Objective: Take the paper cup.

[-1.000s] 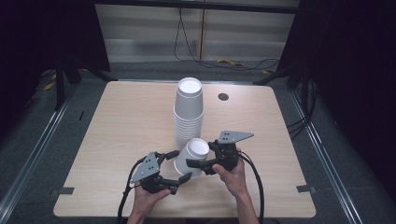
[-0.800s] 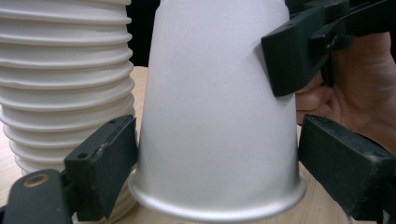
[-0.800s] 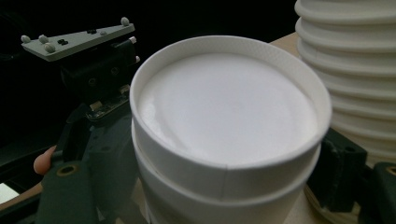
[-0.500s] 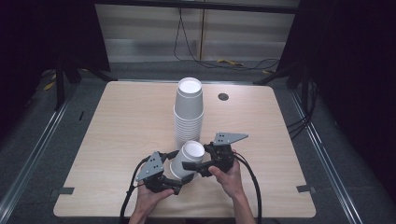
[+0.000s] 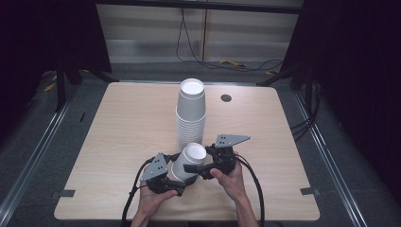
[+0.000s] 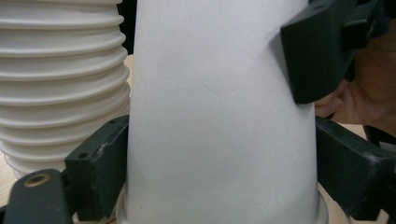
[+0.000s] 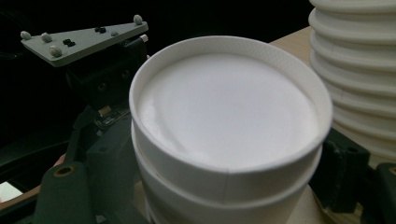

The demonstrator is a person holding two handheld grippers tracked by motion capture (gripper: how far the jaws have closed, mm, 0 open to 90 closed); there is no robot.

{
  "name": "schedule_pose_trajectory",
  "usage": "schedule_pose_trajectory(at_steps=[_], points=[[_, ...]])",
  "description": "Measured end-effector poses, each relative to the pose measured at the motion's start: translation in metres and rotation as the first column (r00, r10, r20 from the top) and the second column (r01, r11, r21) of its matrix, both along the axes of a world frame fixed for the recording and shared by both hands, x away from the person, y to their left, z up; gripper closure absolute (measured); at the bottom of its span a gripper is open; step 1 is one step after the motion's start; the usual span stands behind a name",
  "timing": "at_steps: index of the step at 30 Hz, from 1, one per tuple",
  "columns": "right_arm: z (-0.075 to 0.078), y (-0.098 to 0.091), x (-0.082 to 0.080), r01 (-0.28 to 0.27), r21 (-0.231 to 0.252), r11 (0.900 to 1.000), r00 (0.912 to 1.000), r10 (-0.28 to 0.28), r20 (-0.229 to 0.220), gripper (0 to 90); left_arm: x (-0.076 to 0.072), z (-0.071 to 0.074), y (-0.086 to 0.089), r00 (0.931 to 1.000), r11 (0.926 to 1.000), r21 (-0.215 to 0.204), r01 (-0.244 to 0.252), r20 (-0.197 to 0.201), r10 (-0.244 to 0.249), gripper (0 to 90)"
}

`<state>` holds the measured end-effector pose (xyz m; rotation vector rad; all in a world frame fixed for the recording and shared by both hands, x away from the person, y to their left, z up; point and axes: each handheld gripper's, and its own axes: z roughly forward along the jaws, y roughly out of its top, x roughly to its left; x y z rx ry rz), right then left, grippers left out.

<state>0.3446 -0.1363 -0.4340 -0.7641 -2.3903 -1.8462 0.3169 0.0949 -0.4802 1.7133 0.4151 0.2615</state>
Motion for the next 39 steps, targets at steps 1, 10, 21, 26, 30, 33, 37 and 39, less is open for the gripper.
schedule_pose_trajectory(at_steps=[1,10,21,26,30,33,37,39], points=[[0.0,0.0,0.0,0.0,-0.001,1.0,1.0,0.0,0.001,20.9,0.0,0.0,0.0,1.0,1.0,0.005,0.002,0.0,-0.002,13.6],[0.0,0.0,0.0,-0.008,-0.004,1.0,0.9998,0.008,0.017,18.0,0.002,0.004,0.002,0.9996,0.9989,0.038,0.029,0.003,-0.029,16.6],[0.0,0.001,0.0,-0.011,-0.004,0.9999,0.9998,0.011,0.017,13.7,0.004,0.005,0.009,0.9997,0.9982,0.055,0.025,-0.001,-0.025,17.3],[0.002,-0.003,0.0,-0.005,0.001,1.0,0.9998,0.005,0.021,13.8,0.006,0.007,0.015,0.9998,0.9979,0.061,0.021,-0.007,-0.02,17.3],[0.003,-0.006,-0.001,-0.005,-0.005,1.0,0.9995,0.005,0.03,13.8,0.008,0.008,0.018,0.9996,0.9962,0.083,0.028,-0.009,-0.027,17.3],[0.003,-0.007,-0.002,-0.005,-0.013,0.9999,0.9996,0.005,0.029,13.8,0.009,0.009,0.019,0.9995,0.9953,0.092,0.03,-0.005,-0.03,17.3],[0.004,-0.009,-0.003,-0.003,-0.025,0.9997,0.9993,0.004,0.038,13.8,0.01,0.011,0.02,0.9994,0.9923,0.119,0.035,-0.004,-0.034,17.2],[0.004,-0.011,-0.004,-0.004,-0.033,0.9995,0.9992,0.006,0.04,13.8,0.01,0.012,0.02,0.9993,0.9901,0.135,0.038,-0.008,-0.037,17.3]])
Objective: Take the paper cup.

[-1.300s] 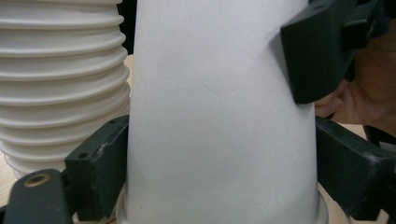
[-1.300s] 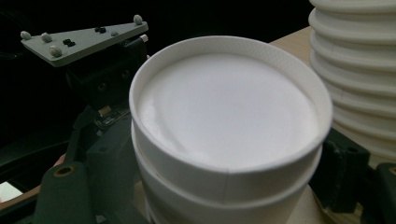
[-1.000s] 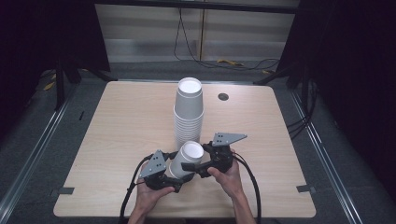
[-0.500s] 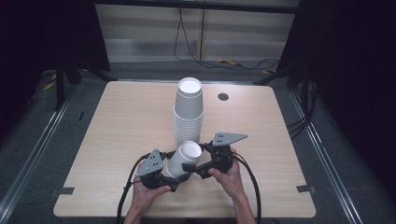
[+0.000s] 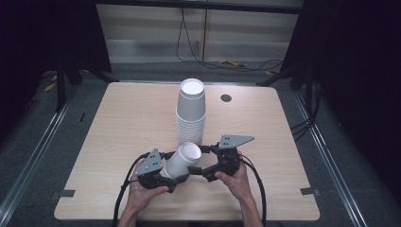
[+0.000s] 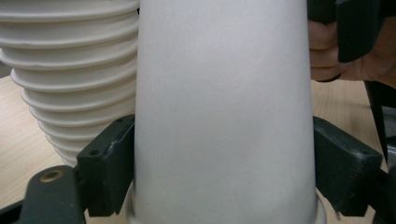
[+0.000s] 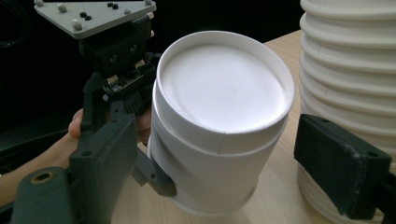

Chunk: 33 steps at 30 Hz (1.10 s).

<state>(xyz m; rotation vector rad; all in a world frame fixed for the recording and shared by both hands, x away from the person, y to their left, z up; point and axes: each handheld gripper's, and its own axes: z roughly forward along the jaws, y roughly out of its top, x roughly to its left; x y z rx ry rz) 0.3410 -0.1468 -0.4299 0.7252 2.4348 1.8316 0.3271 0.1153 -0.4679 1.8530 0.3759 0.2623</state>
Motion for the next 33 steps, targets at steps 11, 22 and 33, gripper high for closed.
schedule_pose_trajectory(at_steps=[11,22,33], points=[[-0.001,-0.005,-0.001,-0.001,-0.034,0.9994,1.0,0.001,-0.002,13.8,0.004,0.006,-0.003,0.9997,0.9945,0.102,0.022,0.007,-0.023,17.3],[0.0,-0.013,-0.002,-0.012,-0.111,0.9938,0.9999,0.013,0.004,13.9,0.005,0.01,-0.008,0.9972,0.9741,0.215,0.072,0.006,-0.075,17.3],[0.0,-0.013,-0.004,-0.041,-0.203,0.9784,0.999,0.044,0.01,13.9,0.007,0.015,-0.014,0.9942,0.9429,0.318,0.099,0.008,-0.108,17.3]])
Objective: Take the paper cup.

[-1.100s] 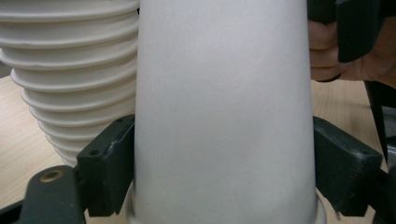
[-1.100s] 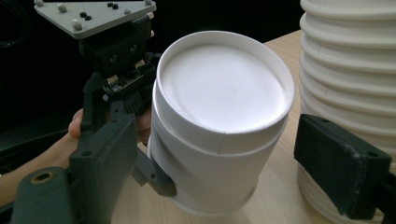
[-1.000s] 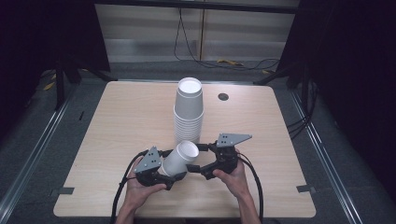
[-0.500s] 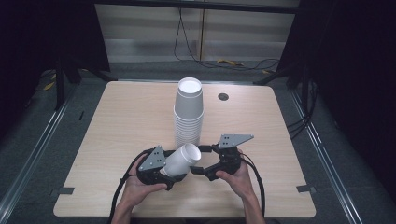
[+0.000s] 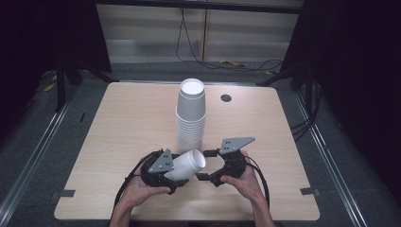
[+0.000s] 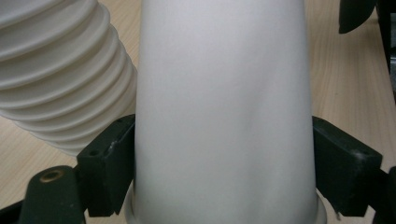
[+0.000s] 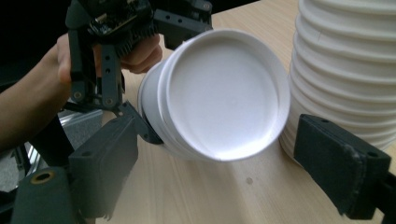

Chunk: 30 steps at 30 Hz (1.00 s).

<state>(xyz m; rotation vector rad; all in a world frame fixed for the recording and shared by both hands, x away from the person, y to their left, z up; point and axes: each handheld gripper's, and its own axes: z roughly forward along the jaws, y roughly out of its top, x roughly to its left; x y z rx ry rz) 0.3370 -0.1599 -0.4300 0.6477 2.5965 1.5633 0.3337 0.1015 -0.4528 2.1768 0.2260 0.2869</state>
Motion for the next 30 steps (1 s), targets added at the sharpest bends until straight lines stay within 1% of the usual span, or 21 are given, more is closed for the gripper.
schedule_pose_trajectory(at_steps=[2,4,5,7,9,11,13,14,16,17,19,22,23,24,25,27,29,30], points=[[0.0,0.0,0.0,-0.005,-0.012,0.9999,1.0,0.005,0.002,13.9,0.001,0.0,-0.002,1.0,0.9997,0.023,0.0,0.002,0.0,17.2],[0.0,0.001,0.001,-0.01,-0.032,0.9995,1.0,0.01,0.001,13.9,0.001,0.001,-0.004,0.9999,0.9984,0.054,0.013,0.007,-0.013,17.2],[0.0,0.002,0.001,-0.013,-0.044,0.9989,0.9999,0.013,0.004,14.0,0.001,0.001,-0.004,0.9998,0.9979,0.063,0.016,0.01,-0.017,17.1],[-0.001,0.003,0.001,-0.03,-0.057,0.9979,0.9996,0.029,-0.005,14.0,0.001,0.002,-0.006,0.9997,0.9968,0.077,0.022,0.008,-0.023,17.1],[-0.001,0.004,0.001,-0.04,-0.077,0.9962,0.9992,0.04,-0.002,14.2,0.002,0.002,-0.006,0.9997,0.9967,0.078,0.025,0.001,-0.026,17.1],[-0.001,0.005,0.001,-0.043,-0.088,0.9952,0.9991,0.043,-0.004,14.2,0.002,0.003,-0.006,0.9996,0.9948,0.098,0.026,0.01,-0.027,17.1],[-0.001,0.005,0.001,-0.043,-0.108,0.9932,0.999,0.044,0.002,14.4,0.003,0.003,-0.005,0.9995,0.9953,0.092,0.029,0.01,-0.031,17.1],[-0.001,0.006,0.001,-0.043,-0.119,0.992,0.9991,0.043,0.003,14.4,0.003,0.003,-0.005,0.9995,0.9948,0.098,0.029,0.01,-0.03,17.1],[0.0,0.007,0.002,-0.046,-0.143,0.9886,0.9989,0.046,0.0,14.3,0.003,0.004,-0.005,0.9996,0.9931,0.115,0.025,0.007,-0.026,17.1],[0.0,0.008,0.002,-0.048,-0.155,0.9867,0.9988,0.049,0.001,14.3,0.004,0.005,-0.005,0.9993,0.9903,0.136,0.03,0.016,-0.033,17.1],[0.001,0.009,0.003,-0.058,-0.172,0.9833,0.9983,0.058,-0.005,14.2,0.004,0.005,-0.007,0.9994,0.988,0.152,0.027,0.018,-0.03,17.1],[0.0,0.012,0.005,-0.065,-0.217,0.974,0.9978,0.066,-0.006,14.4,0.004,0.005,-0.008,0.9989,0.9838,0.175,0.04,0.016,-0.043,17.1],[-0.001,0.013,0.005,-0.069,-0.22,0.973,0.9976,0.069,-0.008,14.4,0.004,0.004,-0.009,0.9991,0.9843,0.174,0.032,0.021,-0.036,17.1],[-0.001,0.013,0.006,-0.075,-0.224,0.9718,0.9971,0.075,-0.008,14.4,0.004,0.004,-0.009,0.9989,0.9827,0.181,0.037,0.021,-0.041,17.1],[-0.002,0.013,0.006,-0.081,-0.225,0.971,0.9967,0.08,-0.014,14.5,0.004,0.004,-0.009,0.9991,0.9831,0.18,0.034,0.018,-0.038,17.1],[-0.002,0.014,0.007,-0.082,-0.247,0.9656,0.9966,0.082,-0.013,14.5,0.004,0.005,-0.008,0.9992,0.9824,0.183,0.037,0.008,-0.039,17.1],[-0.002,0.015,0.008,-0.087,-0.259,0.9618,0.9962,0.086,-0.015,14.5,0.005,0.004,-0.008,0.9993,0.9804,0.194,0.035,0.004,-0.037,17.1],[-0.003,0.016,0.008,-0.089,-0.27,0.9588,0.996,0.088,-0.019,14.5,0.005,0.004,-0.008,0.9988,0.9772,0.207,0.047,0.007,-0.049,17.1]])
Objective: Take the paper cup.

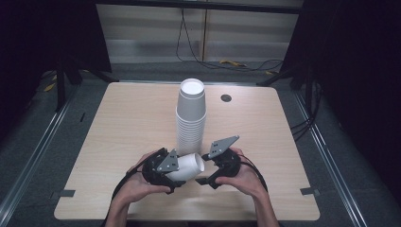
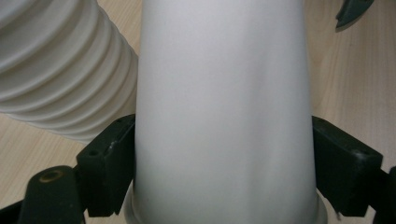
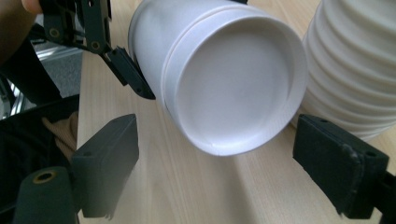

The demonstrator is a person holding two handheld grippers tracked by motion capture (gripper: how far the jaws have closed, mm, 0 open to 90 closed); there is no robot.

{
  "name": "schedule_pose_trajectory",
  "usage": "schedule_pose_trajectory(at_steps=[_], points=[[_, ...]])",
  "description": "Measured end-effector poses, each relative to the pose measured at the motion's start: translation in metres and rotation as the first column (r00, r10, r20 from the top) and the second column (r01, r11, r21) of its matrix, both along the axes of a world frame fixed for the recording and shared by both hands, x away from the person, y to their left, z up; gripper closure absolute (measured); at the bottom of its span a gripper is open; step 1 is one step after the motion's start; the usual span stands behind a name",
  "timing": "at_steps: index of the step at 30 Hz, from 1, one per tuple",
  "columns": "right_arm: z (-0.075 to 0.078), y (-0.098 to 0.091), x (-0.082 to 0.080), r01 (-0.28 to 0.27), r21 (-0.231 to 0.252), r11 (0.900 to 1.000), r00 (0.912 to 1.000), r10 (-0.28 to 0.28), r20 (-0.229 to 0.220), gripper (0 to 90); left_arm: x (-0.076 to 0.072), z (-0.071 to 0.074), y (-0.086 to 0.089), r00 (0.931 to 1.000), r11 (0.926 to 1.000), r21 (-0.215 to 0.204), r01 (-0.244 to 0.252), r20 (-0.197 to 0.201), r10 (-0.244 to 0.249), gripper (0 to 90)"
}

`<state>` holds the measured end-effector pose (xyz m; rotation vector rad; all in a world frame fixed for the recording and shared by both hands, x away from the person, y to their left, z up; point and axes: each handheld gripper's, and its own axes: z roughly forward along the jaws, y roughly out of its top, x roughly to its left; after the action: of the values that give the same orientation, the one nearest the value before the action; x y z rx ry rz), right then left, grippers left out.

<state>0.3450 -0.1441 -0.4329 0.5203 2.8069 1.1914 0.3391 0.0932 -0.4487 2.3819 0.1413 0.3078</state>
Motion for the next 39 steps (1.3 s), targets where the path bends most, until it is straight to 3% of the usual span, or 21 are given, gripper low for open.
schedule_pose_trajectory(at_steps=[8,18,19,20,23,26,27,28,29,30,33,34,35,36,37,38,39], points=[[-0.006,0.005,0.005,-0.022,-0.09,0.9957,0.9996,0.02,-0.02,14.4,0.0,-0.001,-0.004,0.9999,0.9983,0.058,0.011,-0.004,-0.011,17.1],[-0.004,0.005,0.006,-0.045,-0.106,0.9934,0.9985,0.042,-0.036,14.4,-0.002,-0.002,-0.014,0.9989,0.9924,0.114,0.048,-0.006,-0.047,17.3],[-0.004,0.006,0.007,-0.05,-0.113,0.9924,0.9982,0.047,-0.036,14.4,-0.003,-0.003,-0.015,0.999,0.9946,0.095,0.041,-0.019,-0.04,17.3],[-0.005,0.007,0.007,-0.05,-0.119,0.9917,0.9982,0.045,-0.04,14.4,-0.002,-0.001,-0.015,0.9983,0.9898,0.13,0.057,-0.008,-0.057,17.3],[-0.007,0.01,0.009,-0.072,-0.13,0.9889,0.9964,0.066,-0.053,14.4,-0.003,-0.002,-0.017,0.9984,0.992,0.114,0.054,-0.019,-0.052,17.3],[-0.008,0.012,0.01,-0.084,-0.141,0.9865,0.9947,0.075,-0.07,14.4,-0.002,0.0,-0.018,0.9963,0.9832,0.161,0.085,-0.001,-0.086,17.3],[-0.007,0.013,0.01,-0.082,-0.142,0.9864,0.9945,0.072,-0.075,14.5,-0.001,0.002,-0.018,0.9947,0.9772,0.188,0.099,0.008,-0.103,17.4],[-0.007,0.013,0.01,-0.096,-0.135,0.9861,0.9934,0.086,-0.076,14.7,-0.004,-0.002,-0.02,0.9969,0.9865,0.144,0.078,-0.005,-0.078,17.4],[-0.007,0.013,0.009,-0.095,-0.138,0.9858,0.9928,0.084,-0.086,14.8,-0.004,-0.001,-0.019,0.9955,0.982,0.165,0.093,0.003,-0.095,17.4],[-0.007,0.013,0.009,-0.095,-0.138,0.9859,0.9929,0.084,-0.085,14.8,-0.006,-0.003,-0.021,0.9966,0.9874,0.135,0.082,-0.013,-0.081,17.4],[-0.008,0.017,0.01,-0.114,-0.145,0.9828,0.9914,0.103,-0.08,14.7,-0.008,-0.005,-0.023,0.996,0.9857,0.143,0.089,-0.012,-0.089,17.4],[-0.008,0.018,0.01,-0.118,-0.152,0.9813,0.9908,0.107,-0.083,14.8,-0.005,-0.002,-0.023,0.9922,0.9745,0.19,0.12,0.01,-0.124,17.4],[-0.008,0.019,0.011,-0.125,-0.151,0.9805,0.99,0.114,-0.083,14.9,-0.008,-0.004,-0.024,0.995,0.985,0.141,0.099,-0.005,-0.099,17.5],[-0.008,0.02,0.011,-0.13,-0.148,0.9805,0.9891,0.117,-0.089,15.0,-0.008,-0.005,-0.025,0.9951,0.9855,0.138,0.098,-0.005,-0.099,17.5],[-0.008,0.02,0.011,-0.128,-0.148,0.9807,0.9887,0.115,-0.096,15.5,-0.005,-0.001,-0.024,0.9903,0.9709,0.201,0.13,0.022,-0.137,17.5],[-0.008,0.021,0.012,-0.135,-0.145,0.9801,0.9883,0.123,-0.09,15.7,-0.006,-0.002,-0.024,0.9919,0.9765,0.179,0.121,0.018,-0.126,17.5],[-0.007,0.022,0.011,-0.133,-0.14,0.9811,0.9886,0.121,-0.089,15.9,-0.005,-0.001,-0.024,0.9908,0.9745,0.184,0.129,0.016,-0.135,17.5]])
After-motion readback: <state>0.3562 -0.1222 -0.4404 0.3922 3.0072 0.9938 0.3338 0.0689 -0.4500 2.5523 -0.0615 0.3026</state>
